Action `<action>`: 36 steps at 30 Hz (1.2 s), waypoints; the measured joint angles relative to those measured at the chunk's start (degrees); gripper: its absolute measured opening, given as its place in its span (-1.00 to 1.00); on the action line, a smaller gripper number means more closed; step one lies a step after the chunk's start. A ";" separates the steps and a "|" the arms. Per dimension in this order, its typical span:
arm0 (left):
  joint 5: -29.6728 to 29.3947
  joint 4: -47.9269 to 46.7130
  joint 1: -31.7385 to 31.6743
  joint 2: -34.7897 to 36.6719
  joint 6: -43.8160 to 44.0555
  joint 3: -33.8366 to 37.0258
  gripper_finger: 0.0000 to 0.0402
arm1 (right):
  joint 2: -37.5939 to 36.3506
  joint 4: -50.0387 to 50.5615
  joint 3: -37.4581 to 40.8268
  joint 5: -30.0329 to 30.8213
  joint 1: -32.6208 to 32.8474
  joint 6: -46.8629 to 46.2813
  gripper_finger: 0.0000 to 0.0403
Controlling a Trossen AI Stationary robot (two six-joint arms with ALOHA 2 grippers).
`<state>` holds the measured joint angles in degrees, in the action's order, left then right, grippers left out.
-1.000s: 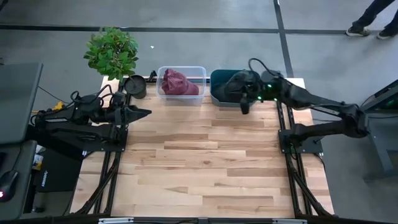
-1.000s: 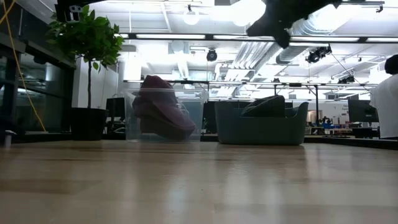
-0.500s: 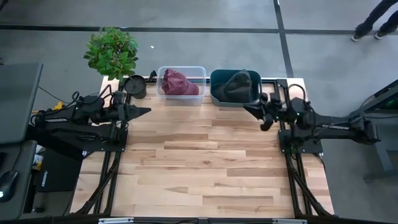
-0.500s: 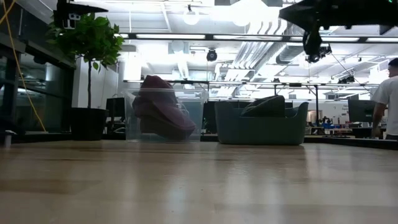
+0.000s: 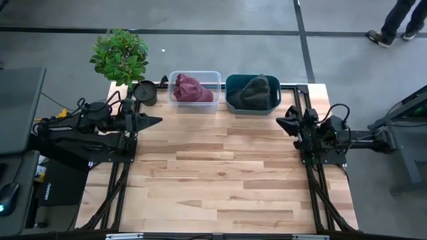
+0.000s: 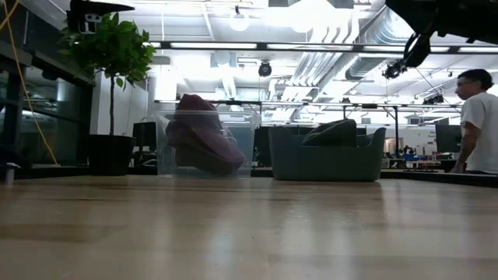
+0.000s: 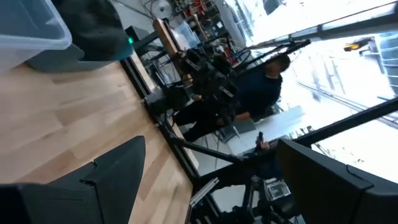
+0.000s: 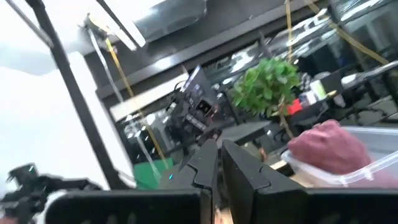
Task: Pick & Place hat
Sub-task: Return to Home Position
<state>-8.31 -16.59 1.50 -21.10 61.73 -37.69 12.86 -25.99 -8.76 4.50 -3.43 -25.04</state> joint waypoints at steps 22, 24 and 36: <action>10.89 38.32 0.02 4.96 -7.48 27.25 0.69 | -12.76 9.12 0.29 0.32 0.07 4.49 -0.96; 11.32 39.58 0.02 7.26 -8.31 28.76 0.69 | -12.76 8.22 0.28 0.57 0.09 5.13 -0.97; 11.77 34.41 0.02 20.77 -8.89 36.54 0.69 | -12.76 9.20 0.25 3.72 0.07 6.08 -0.97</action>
<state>3.45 17.82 1.52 -0.33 52.84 -1.15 0.10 -16.79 -8.51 8.22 -3.35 -18.96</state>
